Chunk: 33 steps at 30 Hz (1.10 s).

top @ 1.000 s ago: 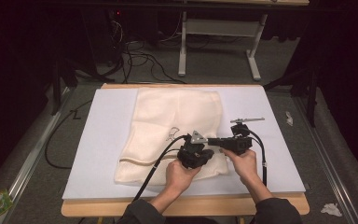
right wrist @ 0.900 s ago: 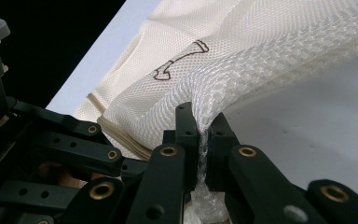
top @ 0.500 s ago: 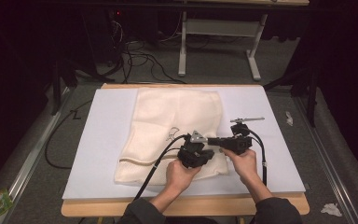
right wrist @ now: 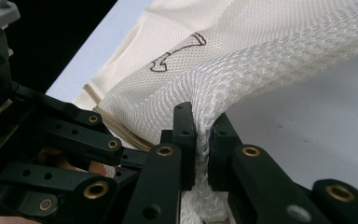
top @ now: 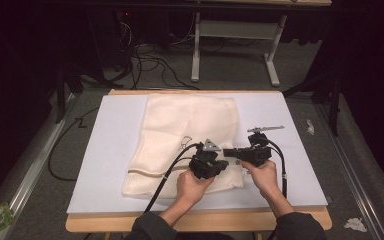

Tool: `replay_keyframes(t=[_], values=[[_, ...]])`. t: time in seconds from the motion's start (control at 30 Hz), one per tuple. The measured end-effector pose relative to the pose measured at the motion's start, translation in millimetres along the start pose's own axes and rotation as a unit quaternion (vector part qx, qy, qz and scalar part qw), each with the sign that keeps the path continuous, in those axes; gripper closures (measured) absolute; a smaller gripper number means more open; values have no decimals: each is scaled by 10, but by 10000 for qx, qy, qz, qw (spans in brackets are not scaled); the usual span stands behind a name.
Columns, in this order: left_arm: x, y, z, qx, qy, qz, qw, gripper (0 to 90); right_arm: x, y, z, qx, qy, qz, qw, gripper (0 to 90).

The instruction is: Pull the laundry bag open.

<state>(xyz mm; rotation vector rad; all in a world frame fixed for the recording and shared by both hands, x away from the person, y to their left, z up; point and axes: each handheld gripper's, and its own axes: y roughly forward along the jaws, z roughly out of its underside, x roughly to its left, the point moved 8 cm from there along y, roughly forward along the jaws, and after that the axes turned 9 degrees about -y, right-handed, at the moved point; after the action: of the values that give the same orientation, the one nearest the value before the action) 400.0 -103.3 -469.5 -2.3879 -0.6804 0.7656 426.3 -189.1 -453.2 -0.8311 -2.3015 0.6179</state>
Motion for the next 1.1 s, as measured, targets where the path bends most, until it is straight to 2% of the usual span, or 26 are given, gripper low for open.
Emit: replay_keyframes(t=[0.17,0.4,0.47,0.57,0.67,0.83,1.1], values=[[-8,6,5,21,-12,26,10000,873,-9,-3,24,97,-66,52,9999,838],[-3,-1,-4,-1,-12,24,10000,873,-9,-2,66,268,-142,83,9995,768],[7,-10,-12,-14,-23,21,10000,873,-12,-1,69,280,-142,65,9995,721],[19,-22,-22,-22,-76,44,10000,873,-24,-15,81,271,-102,3,9996,706],[10,-13,-22,-23,-93,64,9999,873,-26,-34,87,246,-113,-18,9996,725],[20,-16,-27,-31,-130,63,9999,873,-7,-49,98,299,-154,-75,9994,831],[41,-53,-24,19,-86,-9,10000,873,7,-51,92,344,-154,-77,9993,859]])
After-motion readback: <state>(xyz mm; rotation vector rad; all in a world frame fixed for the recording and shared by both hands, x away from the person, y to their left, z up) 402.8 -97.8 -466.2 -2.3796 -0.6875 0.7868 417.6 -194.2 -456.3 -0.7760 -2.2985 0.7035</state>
